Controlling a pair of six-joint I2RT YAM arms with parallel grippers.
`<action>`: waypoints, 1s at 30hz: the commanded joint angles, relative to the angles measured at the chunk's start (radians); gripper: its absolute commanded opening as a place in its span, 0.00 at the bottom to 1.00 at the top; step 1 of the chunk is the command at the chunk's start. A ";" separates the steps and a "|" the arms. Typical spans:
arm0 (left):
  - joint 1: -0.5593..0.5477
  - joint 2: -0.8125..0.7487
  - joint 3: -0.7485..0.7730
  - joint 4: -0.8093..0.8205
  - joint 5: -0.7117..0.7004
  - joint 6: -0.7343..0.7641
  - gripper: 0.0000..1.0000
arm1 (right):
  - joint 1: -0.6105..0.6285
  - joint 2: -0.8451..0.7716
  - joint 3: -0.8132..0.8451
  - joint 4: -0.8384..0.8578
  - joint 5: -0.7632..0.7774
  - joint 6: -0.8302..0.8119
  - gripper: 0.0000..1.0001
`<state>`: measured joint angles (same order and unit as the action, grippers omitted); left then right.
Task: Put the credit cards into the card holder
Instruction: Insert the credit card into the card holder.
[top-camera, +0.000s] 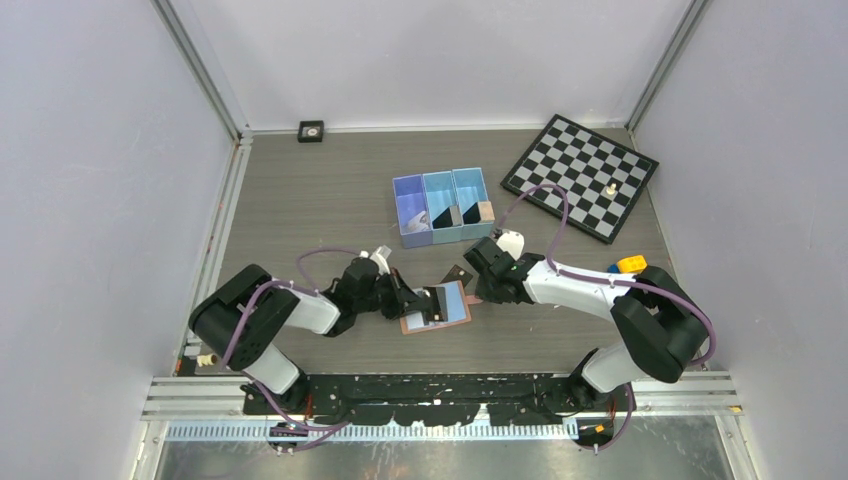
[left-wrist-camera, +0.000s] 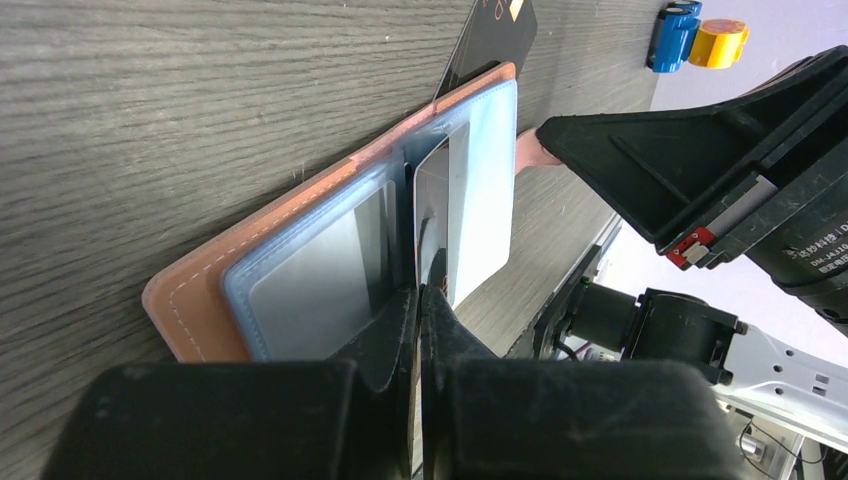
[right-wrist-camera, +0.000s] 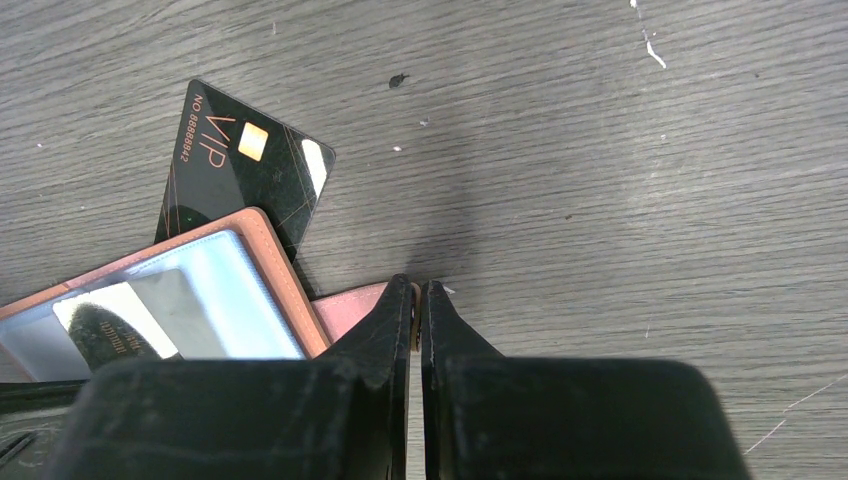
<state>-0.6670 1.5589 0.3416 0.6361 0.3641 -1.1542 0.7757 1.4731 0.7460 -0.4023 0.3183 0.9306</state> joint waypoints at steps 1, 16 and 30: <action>-0.025 0.033 -0.005 0.020 -0.053 0.001 0.00 | -0.001 0.003 0.004 0.002 0.000 0.020 0.00; -0.041 -0.097 0.101 -0.348 -0.131 0.179 0.21 | -0.002 -0.024 0.008 -0.033 0.033 0.021 0.00; -0.077 -0.185 0.186 -0.595 -0.200 0.295 0.43 | -0.001 -0.017 0.012 -0.038 0.039 0.012 0.00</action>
<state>-0.7380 1.4014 0.5049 0.1543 0.2157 -0.9165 0.7757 1.4727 0.7460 -0.4244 0.3183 0.9409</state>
